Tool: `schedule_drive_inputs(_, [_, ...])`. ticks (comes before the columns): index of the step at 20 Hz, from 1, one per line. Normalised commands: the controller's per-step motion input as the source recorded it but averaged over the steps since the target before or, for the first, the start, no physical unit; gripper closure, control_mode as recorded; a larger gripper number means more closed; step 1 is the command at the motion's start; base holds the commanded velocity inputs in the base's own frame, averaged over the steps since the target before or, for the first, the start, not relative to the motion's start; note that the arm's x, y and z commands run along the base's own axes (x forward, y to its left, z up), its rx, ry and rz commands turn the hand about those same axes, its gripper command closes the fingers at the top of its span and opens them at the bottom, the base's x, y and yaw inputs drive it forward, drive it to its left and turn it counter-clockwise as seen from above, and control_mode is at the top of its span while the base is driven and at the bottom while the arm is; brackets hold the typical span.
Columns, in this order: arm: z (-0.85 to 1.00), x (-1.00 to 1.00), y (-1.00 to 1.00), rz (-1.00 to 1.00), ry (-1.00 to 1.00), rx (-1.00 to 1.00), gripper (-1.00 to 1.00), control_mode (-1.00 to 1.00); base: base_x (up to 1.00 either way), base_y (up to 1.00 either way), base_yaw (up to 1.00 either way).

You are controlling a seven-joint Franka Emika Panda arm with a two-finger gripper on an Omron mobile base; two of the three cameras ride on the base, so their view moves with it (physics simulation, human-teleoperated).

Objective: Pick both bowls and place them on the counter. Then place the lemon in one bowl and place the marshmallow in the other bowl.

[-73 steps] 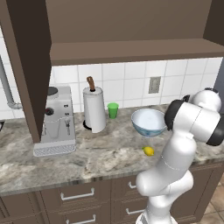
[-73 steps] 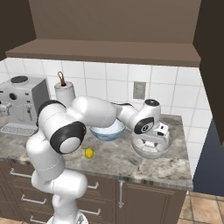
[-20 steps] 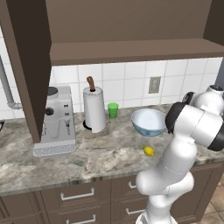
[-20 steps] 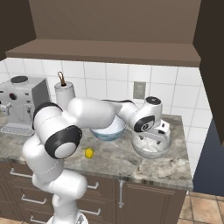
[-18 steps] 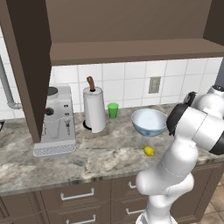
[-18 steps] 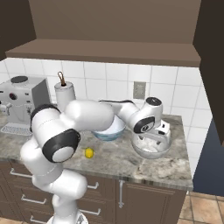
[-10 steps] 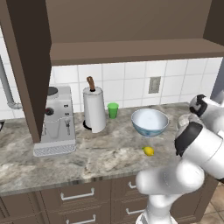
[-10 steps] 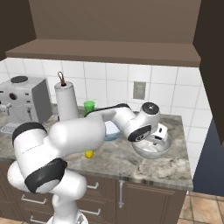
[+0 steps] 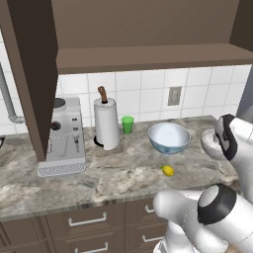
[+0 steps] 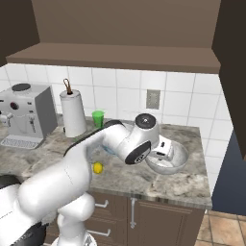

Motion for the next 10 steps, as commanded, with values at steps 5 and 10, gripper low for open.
schedule_drive_inputs(5, [0.26, -0.39, 0.51, 0.00, 0.00, -0.01, -1.00, -1.00, 0.00, 0.00, 0.00])
schedule_drive_inputs(10, [0.12, -0.33, 0.55, 0.00, 0.00, 0.00, -1.00, -1.00, 0.00, 0.00, 0.00])
